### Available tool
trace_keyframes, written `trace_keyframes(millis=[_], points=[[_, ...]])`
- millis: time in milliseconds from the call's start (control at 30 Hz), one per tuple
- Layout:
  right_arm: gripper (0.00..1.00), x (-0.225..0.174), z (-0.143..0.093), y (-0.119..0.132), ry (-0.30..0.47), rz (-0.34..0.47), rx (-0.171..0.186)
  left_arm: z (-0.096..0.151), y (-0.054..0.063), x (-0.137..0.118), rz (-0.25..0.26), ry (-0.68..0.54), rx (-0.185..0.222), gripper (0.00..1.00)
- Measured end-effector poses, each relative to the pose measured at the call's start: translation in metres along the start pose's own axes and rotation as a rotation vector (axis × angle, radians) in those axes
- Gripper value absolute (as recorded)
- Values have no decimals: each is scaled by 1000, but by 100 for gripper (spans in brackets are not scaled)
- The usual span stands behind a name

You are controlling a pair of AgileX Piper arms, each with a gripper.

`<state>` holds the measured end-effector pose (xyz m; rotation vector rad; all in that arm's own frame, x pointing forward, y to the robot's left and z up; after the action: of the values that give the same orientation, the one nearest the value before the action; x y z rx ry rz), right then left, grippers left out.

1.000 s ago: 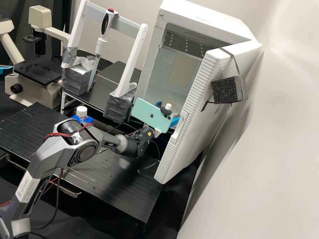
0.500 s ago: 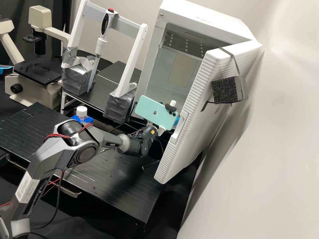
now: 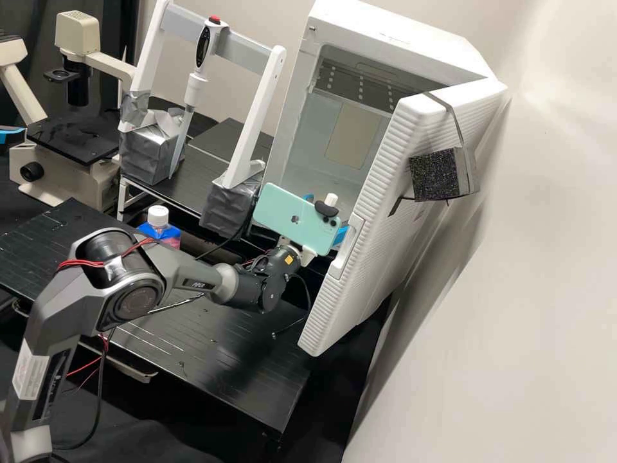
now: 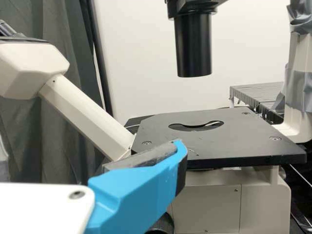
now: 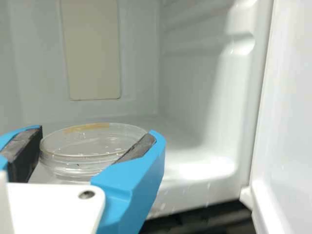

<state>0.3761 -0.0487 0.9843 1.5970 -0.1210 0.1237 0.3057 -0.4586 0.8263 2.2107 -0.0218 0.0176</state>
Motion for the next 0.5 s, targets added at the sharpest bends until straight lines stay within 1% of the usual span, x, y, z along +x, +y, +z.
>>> trace_keyframes(millis=[67,367,467,500], points=[[0,-13,0,-2,9,4,6,0,0,0,0,0,0,100],[0,-76,5,-14,51,38,63,0,0,0,0,0,0,100],[0,-99,-2,-21,71,49,49,0,0,0,0,0,0,100],[0,-106,-3,-26,68,39,46,0,0,0,0,0,0,100]])
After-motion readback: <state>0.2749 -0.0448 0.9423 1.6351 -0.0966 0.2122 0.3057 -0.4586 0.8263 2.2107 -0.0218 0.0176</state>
